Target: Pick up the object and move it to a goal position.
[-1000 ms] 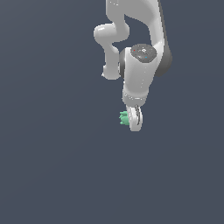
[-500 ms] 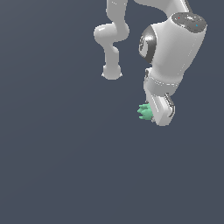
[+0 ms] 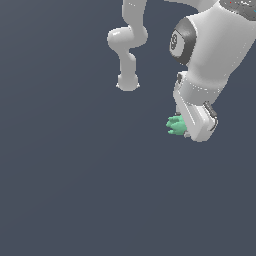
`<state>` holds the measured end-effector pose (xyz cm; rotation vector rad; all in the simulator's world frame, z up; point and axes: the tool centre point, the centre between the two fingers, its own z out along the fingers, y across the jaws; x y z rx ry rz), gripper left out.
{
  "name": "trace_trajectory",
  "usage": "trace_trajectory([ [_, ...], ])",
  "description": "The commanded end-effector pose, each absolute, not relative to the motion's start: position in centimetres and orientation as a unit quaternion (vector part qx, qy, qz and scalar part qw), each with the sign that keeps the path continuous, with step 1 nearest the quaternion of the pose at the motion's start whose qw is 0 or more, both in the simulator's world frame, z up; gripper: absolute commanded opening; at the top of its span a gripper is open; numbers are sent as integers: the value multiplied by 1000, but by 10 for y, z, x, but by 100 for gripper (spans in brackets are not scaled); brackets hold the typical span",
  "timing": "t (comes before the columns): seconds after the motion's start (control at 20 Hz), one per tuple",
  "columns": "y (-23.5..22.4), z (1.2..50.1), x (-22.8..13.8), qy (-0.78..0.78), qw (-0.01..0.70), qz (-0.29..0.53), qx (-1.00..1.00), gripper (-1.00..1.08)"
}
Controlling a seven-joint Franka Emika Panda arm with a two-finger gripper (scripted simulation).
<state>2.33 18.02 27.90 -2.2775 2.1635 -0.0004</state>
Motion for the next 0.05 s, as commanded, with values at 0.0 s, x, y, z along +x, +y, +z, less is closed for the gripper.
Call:
trace_trajectory([
  [0.0,181,280,24,689,0,0,-725,-100],
])
